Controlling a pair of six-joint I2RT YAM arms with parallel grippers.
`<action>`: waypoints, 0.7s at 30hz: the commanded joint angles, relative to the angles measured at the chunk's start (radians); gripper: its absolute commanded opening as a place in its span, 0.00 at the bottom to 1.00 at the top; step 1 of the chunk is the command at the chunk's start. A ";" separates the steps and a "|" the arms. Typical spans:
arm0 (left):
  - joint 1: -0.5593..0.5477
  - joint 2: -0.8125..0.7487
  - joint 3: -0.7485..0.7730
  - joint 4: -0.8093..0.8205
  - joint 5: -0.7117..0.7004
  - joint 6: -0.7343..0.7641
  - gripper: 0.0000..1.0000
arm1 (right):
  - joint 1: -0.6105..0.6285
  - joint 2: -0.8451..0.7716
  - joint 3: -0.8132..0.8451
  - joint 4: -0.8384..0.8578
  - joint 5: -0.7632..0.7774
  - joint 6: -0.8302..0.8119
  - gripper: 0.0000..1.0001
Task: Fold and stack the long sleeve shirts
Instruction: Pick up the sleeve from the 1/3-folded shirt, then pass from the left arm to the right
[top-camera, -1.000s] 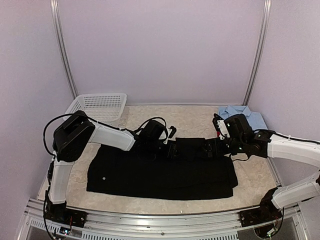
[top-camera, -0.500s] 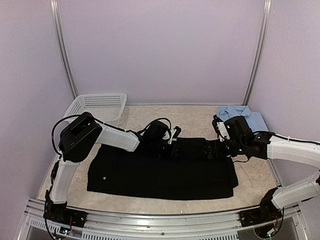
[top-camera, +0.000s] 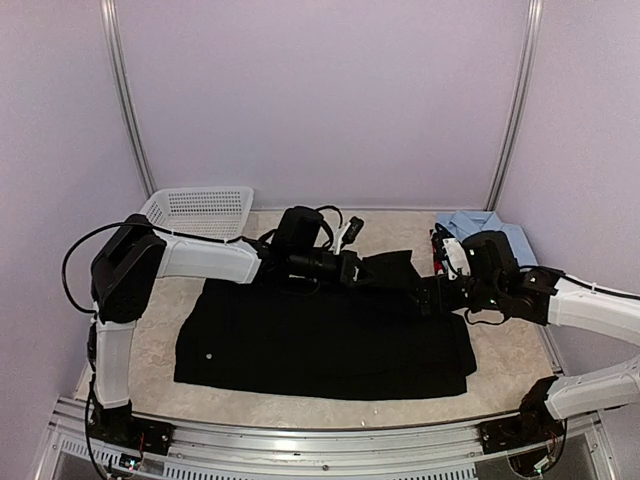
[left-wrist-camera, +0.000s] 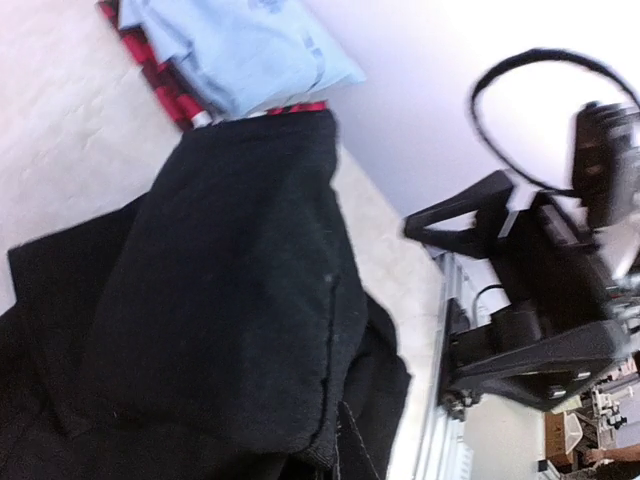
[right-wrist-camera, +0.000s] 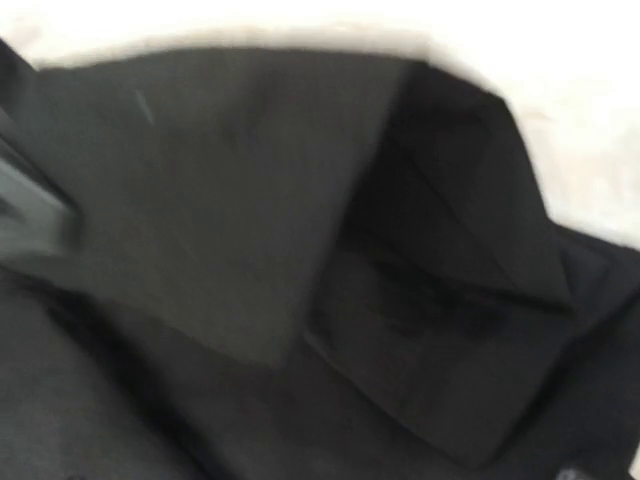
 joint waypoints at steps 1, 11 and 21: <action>-0.005 -0.124 -0.005 0.125 0.106 -0.082 0.00 | -0.011 -0.023 0.026 0.056 -0.077 -0.060 0.99; -0.017 -0.164 0.017 0.116 0.118 -0.138 0.00 | -0.013 -0.065 0.091 0.082 -0.082 -0.078 0.96; -0.049 -0.166 0.013 0.128 0.120 -0.132 0.00 | -0.032 -0.104 0.054 0.185 -0.207 0.029 0.96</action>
